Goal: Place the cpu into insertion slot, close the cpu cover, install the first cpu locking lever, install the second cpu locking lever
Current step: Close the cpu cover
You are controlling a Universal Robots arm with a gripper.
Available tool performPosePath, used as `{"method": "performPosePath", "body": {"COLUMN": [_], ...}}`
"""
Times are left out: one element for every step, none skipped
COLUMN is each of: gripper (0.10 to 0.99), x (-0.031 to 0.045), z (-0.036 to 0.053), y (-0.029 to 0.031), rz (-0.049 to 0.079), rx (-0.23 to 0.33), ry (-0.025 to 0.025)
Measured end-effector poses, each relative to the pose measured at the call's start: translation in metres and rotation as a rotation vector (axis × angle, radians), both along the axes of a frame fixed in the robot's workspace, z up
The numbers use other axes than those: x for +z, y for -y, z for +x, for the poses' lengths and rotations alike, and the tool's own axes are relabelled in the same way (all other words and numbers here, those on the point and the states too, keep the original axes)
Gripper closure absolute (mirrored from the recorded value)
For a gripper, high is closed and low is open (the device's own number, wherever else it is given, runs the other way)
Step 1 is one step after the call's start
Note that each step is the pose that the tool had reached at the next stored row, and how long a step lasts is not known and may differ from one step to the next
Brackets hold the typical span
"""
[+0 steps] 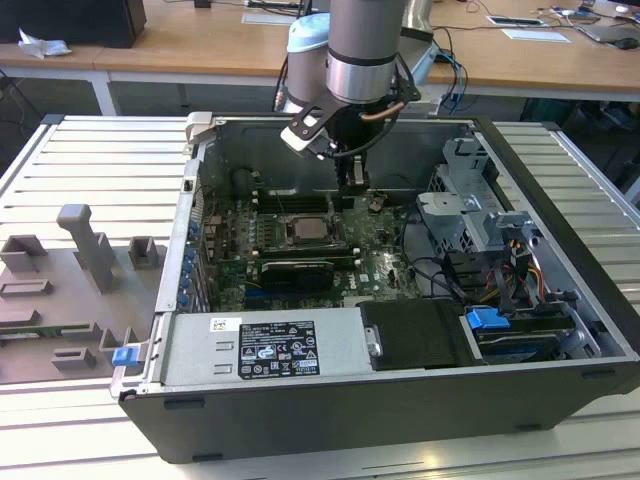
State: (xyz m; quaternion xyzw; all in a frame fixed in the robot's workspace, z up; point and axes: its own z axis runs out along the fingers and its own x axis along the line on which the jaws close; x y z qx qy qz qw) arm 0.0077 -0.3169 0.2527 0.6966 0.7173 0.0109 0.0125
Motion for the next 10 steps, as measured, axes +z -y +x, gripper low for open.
{"method": "performPosePath", "body": {"gripper": [0.980,0.980,0.980,0.980,0.980,0.980,0.980,0.980,0.980,0.980], "x": [0.0000,0.0000,0.0000,-0.0001,-0.0002,-0.0006,-0.0021,-0.0053,-0.0090,-0.0115], "z": [-0.0015,-0.0027,-0.0052,-0.0088,-0.0105,-0.0119,-0.0150,-0.0170,-0.0187,-0.0198], "y": [0.0000,0.0000,0.0000,0.0000,0.0000,-0.0001,0.0000,0.0000,0.0000,0.0000], "rz": [0.000,0.000,0.000,0.000,0.000,0.000,0.000,0.000,0.000,0.000], "rx": [0.000,0.000,0.000,0.000,0.000,0.000,0.000,0.000,0.000,0.000], "ry": [-0.0001,0.0000,0.0000,-0.0001,0.0000,0.0001,-0.0001,0.0000,0.0000,0.0000]}}
